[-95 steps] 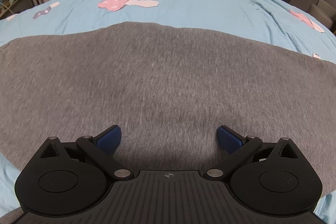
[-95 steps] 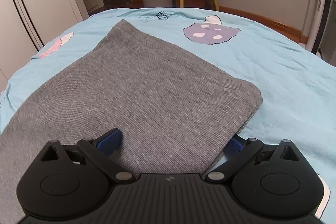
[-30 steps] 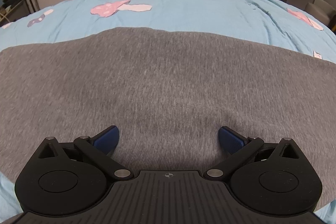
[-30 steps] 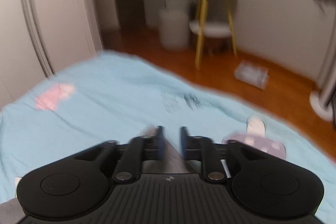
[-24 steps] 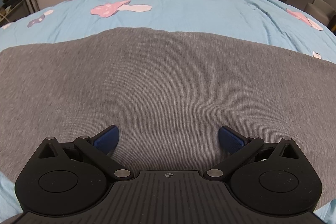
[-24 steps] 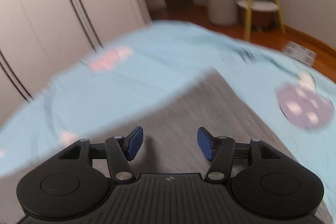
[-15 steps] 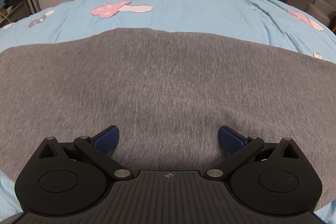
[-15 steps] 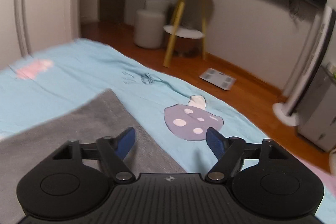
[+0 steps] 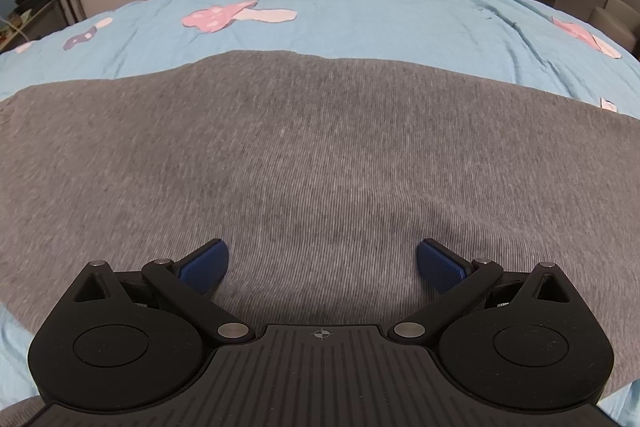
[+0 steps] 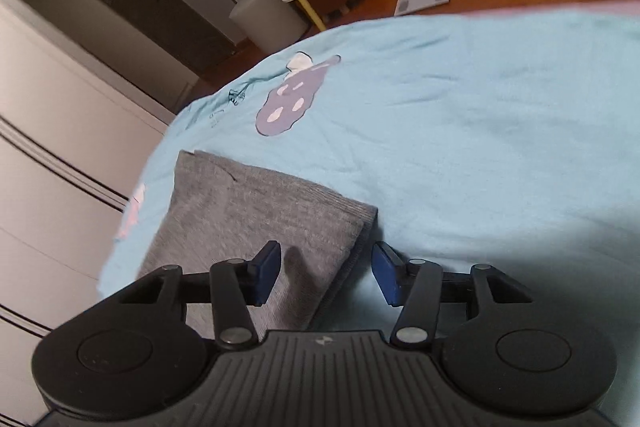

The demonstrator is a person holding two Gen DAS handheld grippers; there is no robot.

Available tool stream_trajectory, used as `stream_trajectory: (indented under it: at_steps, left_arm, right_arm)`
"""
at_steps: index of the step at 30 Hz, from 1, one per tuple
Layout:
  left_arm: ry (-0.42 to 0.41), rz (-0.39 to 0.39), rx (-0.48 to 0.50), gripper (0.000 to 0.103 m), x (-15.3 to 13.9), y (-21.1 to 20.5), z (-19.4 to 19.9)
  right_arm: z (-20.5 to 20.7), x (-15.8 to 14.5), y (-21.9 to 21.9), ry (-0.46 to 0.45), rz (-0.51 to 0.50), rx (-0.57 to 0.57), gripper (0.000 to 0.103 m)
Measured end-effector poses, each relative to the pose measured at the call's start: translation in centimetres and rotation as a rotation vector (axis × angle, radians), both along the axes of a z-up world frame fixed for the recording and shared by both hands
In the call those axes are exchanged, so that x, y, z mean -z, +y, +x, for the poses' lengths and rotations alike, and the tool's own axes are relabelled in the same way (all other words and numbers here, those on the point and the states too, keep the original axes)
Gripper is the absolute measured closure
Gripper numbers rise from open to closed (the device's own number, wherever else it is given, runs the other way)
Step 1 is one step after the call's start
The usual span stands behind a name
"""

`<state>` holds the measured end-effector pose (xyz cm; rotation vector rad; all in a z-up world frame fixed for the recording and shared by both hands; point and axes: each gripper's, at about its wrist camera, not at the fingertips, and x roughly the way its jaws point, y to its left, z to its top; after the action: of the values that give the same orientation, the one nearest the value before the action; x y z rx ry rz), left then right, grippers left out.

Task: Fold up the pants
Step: 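Grasp the sweatpants cuff with the right gripper, then lift the cuff with the right gripper while the left gripper moves toward it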

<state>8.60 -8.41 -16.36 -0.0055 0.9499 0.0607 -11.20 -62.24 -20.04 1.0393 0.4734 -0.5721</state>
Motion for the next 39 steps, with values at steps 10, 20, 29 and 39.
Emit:
stream_trajectory:
  at_steps: [10,20,29,39]
  left_arm:
    - [-0.003,0.007,-0.005,0.0,0.0,-0.1,-0.1]
    - [0.0,0.001,-0.001,0.0,0.0,0.0,0.1]
    - [0.022,-0.018,-0.005,0.0,-0.6,0.6,-0.1]
    - [-0.113,-0.035,-0.193,0.0,-6.2,5.7,-4.4]
  right_arm:
    - [1.4,0.2,0.3,-0.039,0.026,-0.05,0.087]
    - [1.7,0.7,0.1,-0.073,0.041,-0.022,0.09]
    - [4.9,-6.2,4.8,0.11,-0.343,-0.155,0.094]
    - [10.0,-15.7,26.9,-0.082,-0.841,-0.775,0.094]
